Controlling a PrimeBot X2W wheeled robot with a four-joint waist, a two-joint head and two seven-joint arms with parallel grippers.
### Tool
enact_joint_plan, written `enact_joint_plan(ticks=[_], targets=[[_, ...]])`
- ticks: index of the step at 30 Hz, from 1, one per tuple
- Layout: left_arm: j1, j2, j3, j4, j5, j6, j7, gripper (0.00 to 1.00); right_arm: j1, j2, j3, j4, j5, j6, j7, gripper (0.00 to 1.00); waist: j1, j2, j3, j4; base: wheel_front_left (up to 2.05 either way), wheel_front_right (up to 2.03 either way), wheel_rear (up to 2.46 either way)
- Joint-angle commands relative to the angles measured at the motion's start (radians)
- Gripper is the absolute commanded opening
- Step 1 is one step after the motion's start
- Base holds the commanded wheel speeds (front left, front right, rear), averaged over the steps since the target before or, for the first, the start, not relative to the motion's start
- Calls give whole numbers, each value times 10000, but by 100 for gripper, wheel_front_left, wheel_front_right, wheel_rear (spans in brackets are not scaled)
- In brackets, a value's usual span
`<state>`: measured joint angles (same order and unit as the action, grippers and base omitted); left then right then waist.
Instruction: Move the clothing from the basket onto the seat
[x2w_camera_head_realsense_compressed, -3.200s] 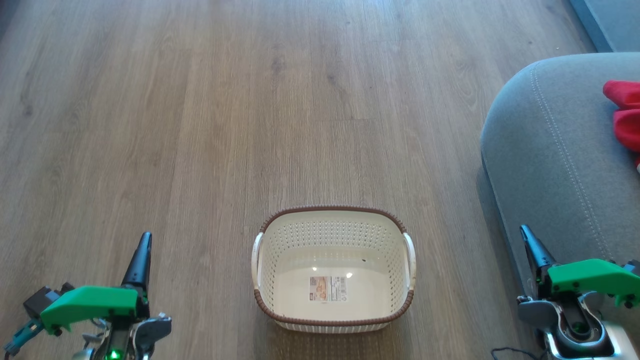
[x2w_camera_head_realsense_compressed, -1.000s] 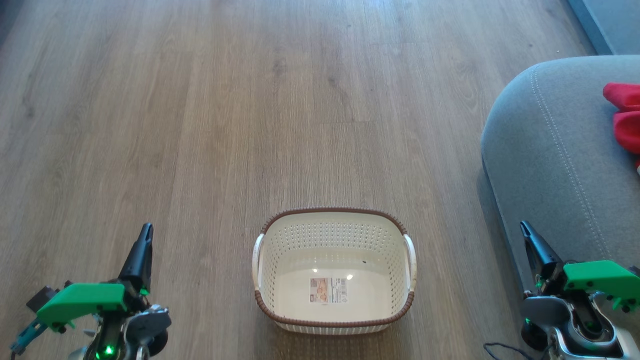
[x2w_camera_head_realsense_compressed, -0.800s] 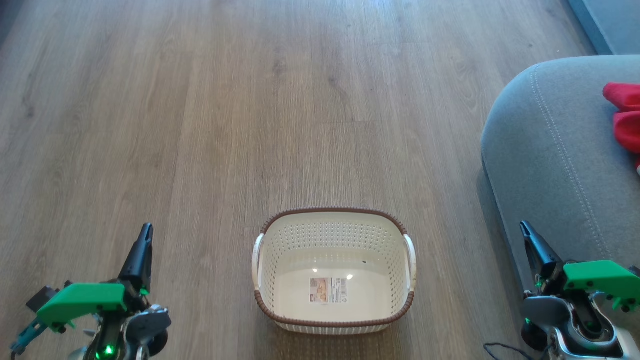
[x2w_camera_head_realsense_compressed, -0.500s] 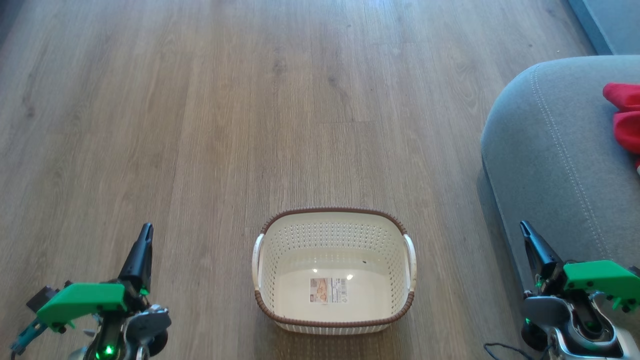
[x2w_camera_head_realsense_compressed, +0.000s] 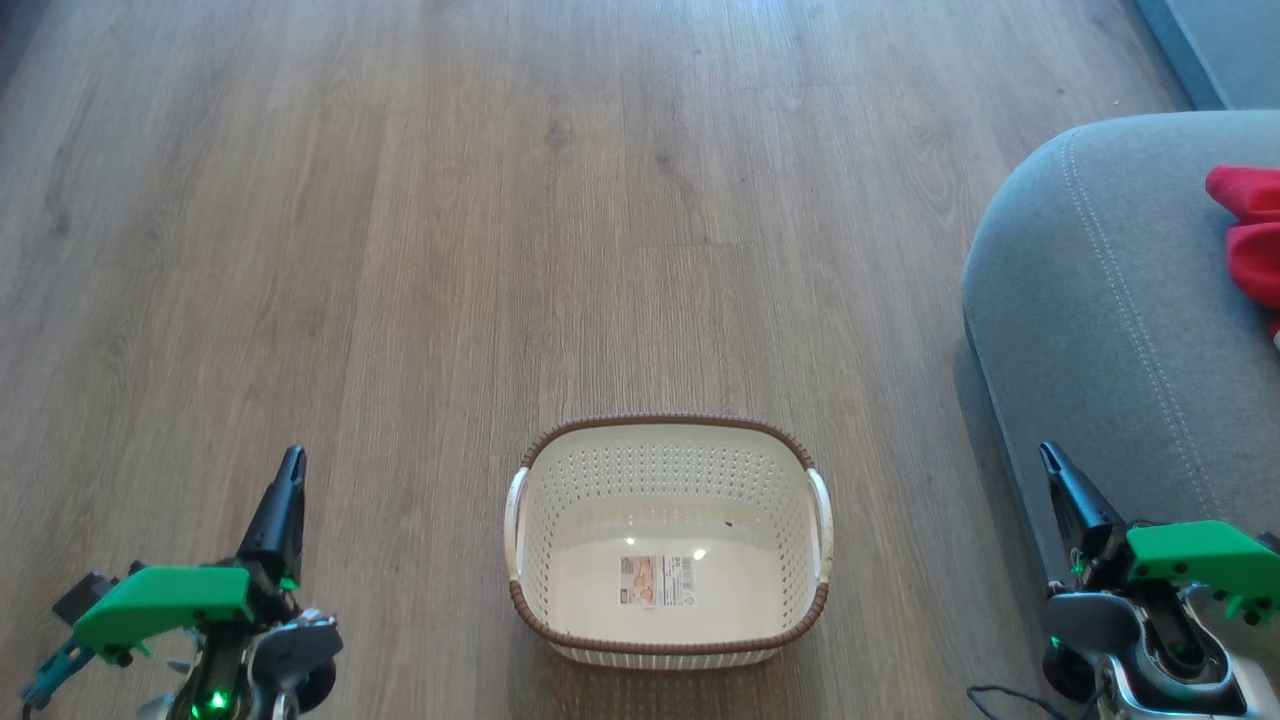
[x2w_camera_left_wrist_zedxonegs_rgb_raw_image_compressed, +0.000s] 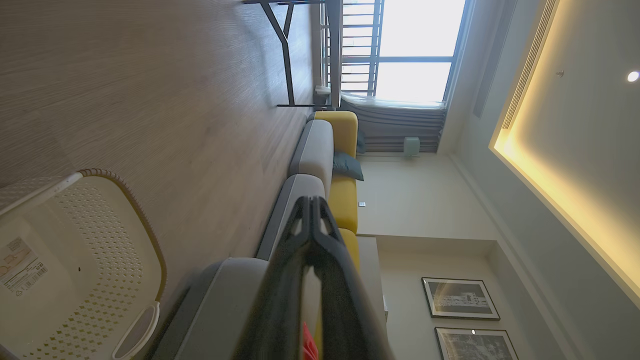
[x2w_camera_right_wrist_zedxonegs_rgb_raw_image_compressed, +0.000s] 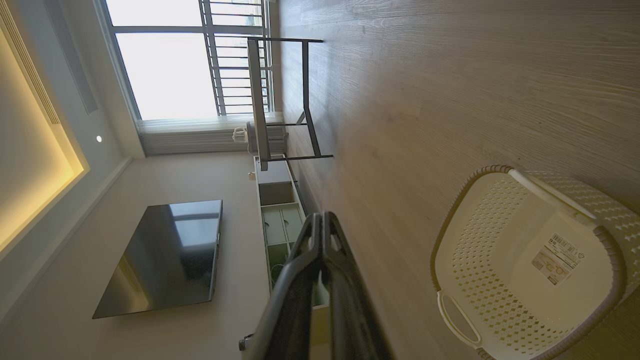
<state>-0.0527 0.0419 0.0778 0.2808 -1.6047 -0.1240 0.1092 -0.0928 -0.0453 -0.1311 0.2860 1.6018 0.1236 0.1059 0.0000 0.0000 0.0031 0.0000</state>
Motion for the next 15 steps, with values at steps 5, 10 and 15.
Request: enact_joint_plan(ticks=[5, 10, 15], targets=[[-554, 83, 360, -356, -40, -67, 40, 0, -152, -49, 170, -412, 66, 71, 75, 0, 0, 0, 0, 0, 0, 0, 0], [-554, 83, 360, -356, -40, -67, 40, 0, -152, -49, 170, -412, 67, 71, 75, 0, 0, 0, 0, 0, 0, 0, 0], [-554, 83, 360, -356, -40, -67, 40, 0, -152, -49, 171, -412, 67, 71, 74, 0, 0, 0, 0, 0, 0, 0, 0]])
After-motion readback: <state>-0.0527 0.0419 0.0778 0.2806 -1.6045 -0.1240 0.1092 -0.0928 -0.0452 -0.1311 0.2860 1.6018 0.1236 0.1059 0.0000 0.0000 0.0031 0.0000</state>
